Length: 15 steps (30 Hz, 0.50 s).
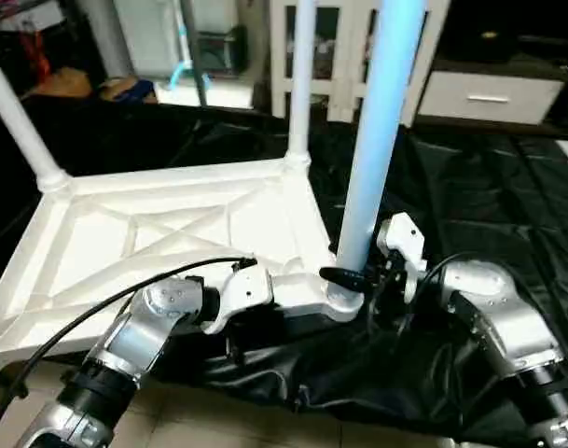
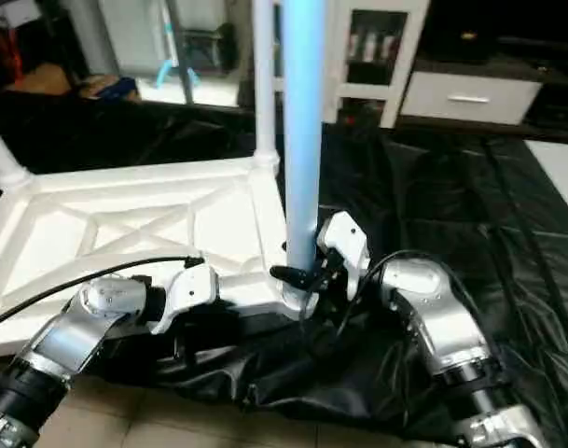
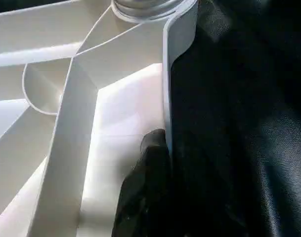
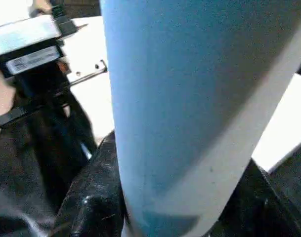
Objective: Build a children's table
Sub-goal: Insert table leg to table base
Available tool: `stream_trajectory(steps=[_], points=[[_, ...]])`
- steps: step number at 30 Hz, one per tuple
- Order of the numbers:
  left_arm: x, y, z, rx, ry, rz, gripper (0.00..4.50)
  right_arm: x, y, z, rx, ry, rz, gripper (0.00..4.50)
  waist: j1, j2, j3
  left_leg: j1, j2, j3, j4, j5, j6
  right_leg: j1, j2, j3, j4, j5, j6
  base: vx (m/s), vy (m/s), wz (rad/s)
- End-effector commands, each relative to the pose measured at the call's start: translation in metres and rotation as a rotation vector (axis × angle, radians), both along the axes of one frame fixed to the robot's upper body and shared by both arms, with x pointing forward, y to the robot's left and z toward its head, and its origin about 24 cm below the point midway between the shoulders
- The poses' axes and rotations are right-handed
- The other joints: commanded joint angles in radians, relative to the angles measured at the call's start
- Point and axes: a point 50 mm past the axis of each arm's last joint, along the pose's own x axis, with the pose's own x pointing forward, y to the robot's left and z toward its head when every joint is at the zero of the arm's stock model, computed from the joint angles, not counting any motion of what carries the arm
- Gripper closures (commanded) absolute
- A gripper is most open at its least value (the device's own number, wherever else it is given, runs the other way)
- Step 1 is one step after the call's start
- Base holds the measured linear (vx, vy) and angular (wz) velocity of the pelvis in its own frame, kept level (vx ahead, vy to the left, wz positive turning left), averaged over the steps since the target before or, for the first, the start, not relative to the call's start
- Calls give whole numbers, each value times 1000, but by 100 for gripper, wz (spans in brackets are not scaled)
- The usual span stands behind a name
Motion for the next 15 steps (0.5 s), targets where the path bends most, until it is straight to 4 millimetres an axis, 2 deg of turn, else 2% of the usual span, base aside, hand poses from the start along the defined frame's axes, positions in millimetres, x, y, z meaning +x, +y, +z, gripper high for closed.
stream_trajectory(steps=[1, 3, 5, 9, 13, 15], points=[[-8, -12, -3, -53, 20, -46, 449, -23, -33, -68, -221, 291, -173, 265, -12, -5, 1, 7, 12, -23, -95, -629, -37, -15, 10, -7, -89, -518, -111, 0, 0, 0], [-8, -11, -3, -56, 20, -43, 449, -26, -30, -69, -179, 299, -197, 265, -17, -6, 0, 10, 12, -23, -94, -644, -32, -21, 11, -4, -93, -499, -125, 0, 0, 0], [-8, -11, -3, -56, 20, -42, 449, -26, -30, -69, -170, 297, -201, 265, -17, -7, 0, 6, 11, -24, -96, -634, -28, -19, 10, -2, -91, -488, -128, 0, 0, 0], [-8, -11, -3, -58, 19, -36, 449, -29, -31, -71, -161, 286, -235, 265, -14, -7, 0, 6, 10, -25, -95, -632, -23, -21, 8, 1, -93, -478, -132, 0, 0, 0], [-4, -14, -2, -65, 11, 7, 449, -29, -29, -74, -174, 266, -270, 265, -16, -5, 1, 6, 10, -25, -97, -640, -28, -23, 8, 2, -94, -492, -128, 0, 0, 0], [-1, -21, 1, -66, -5, 54, 449, -25, -27, -76, -194, 234, -338, 265, -19, -5, 4, 7, 9, -29, -98, -663, -36, -26, 7, -1, -99, -542, -109, 0, 0, 0]])
